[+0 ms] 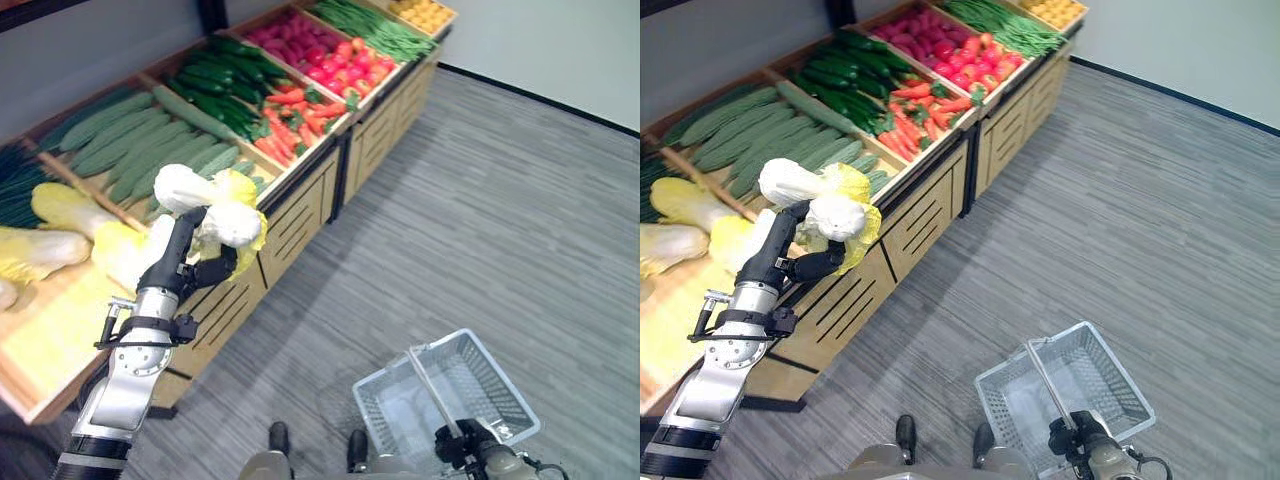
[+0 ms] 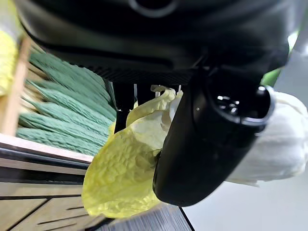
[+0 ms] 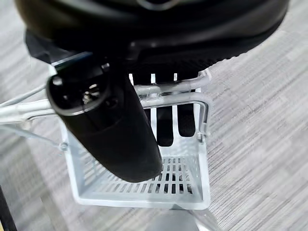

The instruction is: Get the vegetables into the basket

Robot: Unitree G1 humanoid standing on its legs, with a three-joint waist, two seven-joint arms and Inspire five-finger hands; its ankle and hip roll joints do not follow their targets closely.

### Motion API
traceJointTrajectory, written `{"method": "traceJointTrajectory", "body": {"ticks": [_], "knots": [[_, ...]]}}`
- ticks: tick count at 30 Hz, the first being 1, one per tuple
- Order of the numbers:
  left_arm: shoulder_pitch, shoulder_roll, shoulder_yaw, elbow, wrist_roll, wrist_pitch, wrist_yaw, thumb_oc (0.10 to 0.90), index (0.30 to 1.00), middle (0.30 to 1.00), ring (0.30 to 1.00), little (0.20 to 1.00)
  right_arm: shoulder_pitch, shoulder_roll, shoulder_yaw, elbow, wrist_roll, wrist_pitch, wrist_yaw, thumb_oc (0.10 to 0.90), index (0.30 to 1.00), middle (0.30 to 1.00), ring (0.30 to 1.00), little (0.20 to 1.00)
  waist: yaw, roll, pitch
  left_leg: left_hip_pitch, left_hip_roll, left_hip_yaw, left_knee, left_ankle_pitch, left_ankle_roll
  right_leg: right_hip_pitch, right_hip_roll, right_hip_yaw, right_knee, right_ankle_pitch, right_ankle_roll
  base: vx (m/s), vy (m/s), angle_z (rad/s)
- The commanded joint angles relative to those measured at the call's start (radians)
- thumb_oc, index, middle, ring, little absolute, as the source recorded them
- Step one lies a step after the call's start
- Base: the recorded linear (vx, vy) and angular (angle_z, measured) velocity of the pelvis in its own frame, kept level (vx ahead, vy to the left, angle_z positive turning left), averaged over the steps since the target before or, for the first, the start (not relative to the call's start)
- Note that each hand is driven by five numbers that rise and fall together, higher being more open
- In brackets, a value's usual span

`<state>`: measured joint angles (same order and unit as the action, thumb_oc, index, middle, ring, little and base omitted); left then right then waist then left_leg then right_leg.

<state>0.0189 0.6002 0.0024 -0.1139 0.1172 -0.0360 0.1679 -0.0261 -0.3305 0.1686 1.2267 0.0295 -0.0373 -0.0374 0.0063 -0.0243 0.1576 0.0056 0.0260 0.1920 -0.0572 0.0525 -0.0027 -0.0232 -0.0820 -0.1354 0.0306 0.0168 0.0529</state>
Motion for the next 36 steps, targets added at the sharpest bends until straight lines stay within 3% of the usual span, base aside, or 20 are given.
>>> {"method": "traceJointTrajectory", "body": {"ticks": [1,2,9,11,12,13,16,19,21,22,24,27,32,34,35,36], "knots": [[-0.103,0.054,0.086,-0.158,0.004,-0.108,0.064,0.4,0.3,0.3,0.3,0.3,0.003,-0.01,0.014,-0.011,0.053,-0.02,-0.002,0.4,0.3,0.3,0.3,0.3,0.019,-0.008,-0.019,-0.008,-0.011,0.025,0.168,-0.201,0.018,0.005,-0.03,-0.029,0.012,-0.046,0.053,0.05,0.326,-0.23],[-0.112,0.065,0.08,-0.158,0.007,-0.103,0.065,0.4,0.3,0.3,0.3,0.3,0.001,-0.003,0.019,-0.013,0.054,-0.019,-0.002,0.4,0.3,0.3,0.3,0.3,0.017,-0.007,-0.017,0.005,-0.021,0.039,0.172,-0.217,0.035,-0.005,-0.035,-0.004,0.036,-0.047,0.061,0.02,0.167,-0.13],[-0.13,0.072,0.067,-0.158,-0.007,-0.098,0.062,0.4,0.3,0.3,0.3,0.3,0.007,0.008,0.012,-0.021,0.058,-0.016,0.001,0.4,0.3,0.3,0.3,0.3,0.005,-0.002,-0.008,0.008,-0.034,0.081,0.232,-0.268,0.061,-0.018,-0.056,0.031,0.052,-0.017,0.085,0.0,0.172,-0.25],[-0.144,0.075,0.06,-0.155,-0.011,-0.099,0.065,0.4,0.3,0.3,0.3,0.3,-0.001,0.008,0.012,-0.03,0.063,-0.016,-0.001,0.4,0.3,0.3,0.3,0.3,0.003,0.001,-0.001,-0.005,-0.031,0.112,0.263,-0.285,0.07,-0.034,-0.058,0.058,0.041,0.017,0.096,-0.08,0.171,-0.32],[-0.156,0.078,0.055,-0.155,-0.012,-0.102,0.067,0.4,0.3,0.3,0.3,0.3,-0.014,0.004,0.016,-0.042,0.059,-0.017,-0.003,0.4,0.3,0.3,0.3,0.3,-0.007,0.005,0.013,-0.011,-0.032,0.149,0.27,-0.296,0.08,-0.057,-0.064,0.082,0.026,0.077,0.129,-0.11,0.148,-0.38],[-0.157,0.079,0.056,-0.154,-0.012,-0.102,0.067,0.4,0.3,0.3,0.3,0.3,-0.015,0.004,0.016,-0.042,0.059,-0.016,-0.003,0.4,0.3,0.3,0.3,0.3,-0.002,0.003,0.013,-0.014,-0.031,0.155,0.271,-0.294,0.08,-0.061,-0.063,0.087,0.023,0.082,0.129,-0.11,0.139,-0.55],[-0.149,0.089,0.059,-0.152,-0.017,-0.107,0.079,0.4,0.3,0.3,0.3,0.3,-0.033,0.011,0.028,-0.06,0.052,-0.019,-0.005,0.4,0.3,0.3,0.3,0.3,0.01,0.021,0.017,-0.002,-0.01,0.223,0.236,-0.294,0.075,-0.096,-0.08,0.051,0.017,0.13,0.159,-0.04,0.09,-0.89],[-0.132,0.096,0.068,-0.158,-0.015,-0.1,0.082,0.4,0.3,0.3,0.3,0.3,-0.035,0.016,0.038,-0.074,0.045,-0.021,-0.005,0.4,0.3,0.3,0.3,0.3,0.028,0.042,0.021,0.018,0.013,0.272,0.19,-0.26,0.066,-0.089,-0.126,-0.114,0.067,0.078,0.141,-0.07,-0.001,-1.14],[-0.12,0.095,0.071,-0.159,-0.018,-0.092,0.073,0.4,0.3,0.3,0.3,0.3,-0.028,0.017,0.046,-0.086,0.042,-0.022,-0.006,0.4,0.3,0.3,0.3,0.3,0.019,0.037,-0.001,0.038,-0.004,0.28,0.117,-0.227,0.056,-0.029,-0.125,-0.154,0.141,0.009,0.12,-0.03,-0.137,-0.69],[-0.114,0.094,0.078,-0.157,-0.009,-0.088,0.071,0.4,0.3,0.3,0.3,0.3,-0.028,0.017,0.051,-0.089,0.039,-0.024,-0.006,0.4,0.3,0.3,0.3,0.3,0.026,0.03,-0.013,0.037,-0.009,0.288,0.109,-0.225,0.052,0.002,-0.12,-0.166,0.112,0.012,0.124,0.0,-0.261,-0.2],[-0.086,0.084,0.093,-0.152,-0.017,-0.094,0.061,0.4,0.3,0.3,0.3,0.3,-0.021,0.014,0.048,-0.097,0.035,-0.024,0.0,0.4,0.3,0.3,0.3,0.3,0.027,0.021,-0.026,0.041,0.001,0.304,0.113,-0.208,0.036,0.012,-0.099,-0.143,0.048,0.012,0.119,-0.01,-0.274,-0.23],[-0.07,0.072,0.087,-0.14,-0.025,-0.091,0.055,0.4,0.3,0.3,0.3,0.3,-0.013,0.015,0.054,-0.103,0.039,-0.024,0.001,0.4,0.3,0.3,0.3,0.3,0.023,0.013,-0.034,0.051,0.018,0.292,0.077,-0.161,0.007,0.028,-0.068,-0.143,0.02,-0.041,0.091,-0.02,-0.326,-0.19],[-0.06,0.058,0.078,-0.12,-0.055,-0.087,0.044,0.4,0.3,0.3,0.3,0.3,-0.008,0.008,0.058,-0.117,0.024,-0.021,-0.013,0.4,0.3,0.3,0.3,0.3,0.012,0.006,-0.03,0.049,0.035,0.247,0.029,-0.102,-0.021,0.011,-0.04,-0.157,0.044,-0.094,0.059,-0.02,-0.265,0.17],[-0.045,0.049,0.077,-0.107,-0.073,-0.087,0.032,0.4,0.3,0.3,0.3,0.3,-0.01,-0.003,0.062,-0.137,0.008,-0.02,-0.019,0.4,0.3,0.3,0.3,0.3,0.011,-0.002,-0.025,0.04,0.054,0.238,0.064,-0.111,-0.033,0.012,-0.026,-0.165,0.055,-0.113,0.044,0.03,-0.374,0.26],[-0.032,0.041,0.069,-0.096,-0.105,-0.087,0.015,0.4,0.3,0.3,0.3,0.3,-0.013,-0.019,0.061,-0.169,0.007,-0.021,-0.025,0.4,0.3,0.3,0.3,0.3,0.016,-0.013,-0.003,0.0,0.085,0.224,0.196,-0.125,-0.047,0.025,-0.02,-0.17,0.059,-0.128,0.023,0.02,-0.329,0.28],[-0.033,0.042,0.069,-0.095,-0.107,-0.088,0.014,0.4,0.3,0.3,0.3,0.3,-0.013,-0.019,0.061,-0.171,0.008,-0.02,-0.025,0.4,0.3,0.3,0.3,0.3,0.015,-0.012,-0.002,-0.007,0.091,0.221,0.212,-0.132,-0.05,0.026,-0.017,-0.172,0.059,-0.129,0.021,0.02,-0.291,0.24]]}}
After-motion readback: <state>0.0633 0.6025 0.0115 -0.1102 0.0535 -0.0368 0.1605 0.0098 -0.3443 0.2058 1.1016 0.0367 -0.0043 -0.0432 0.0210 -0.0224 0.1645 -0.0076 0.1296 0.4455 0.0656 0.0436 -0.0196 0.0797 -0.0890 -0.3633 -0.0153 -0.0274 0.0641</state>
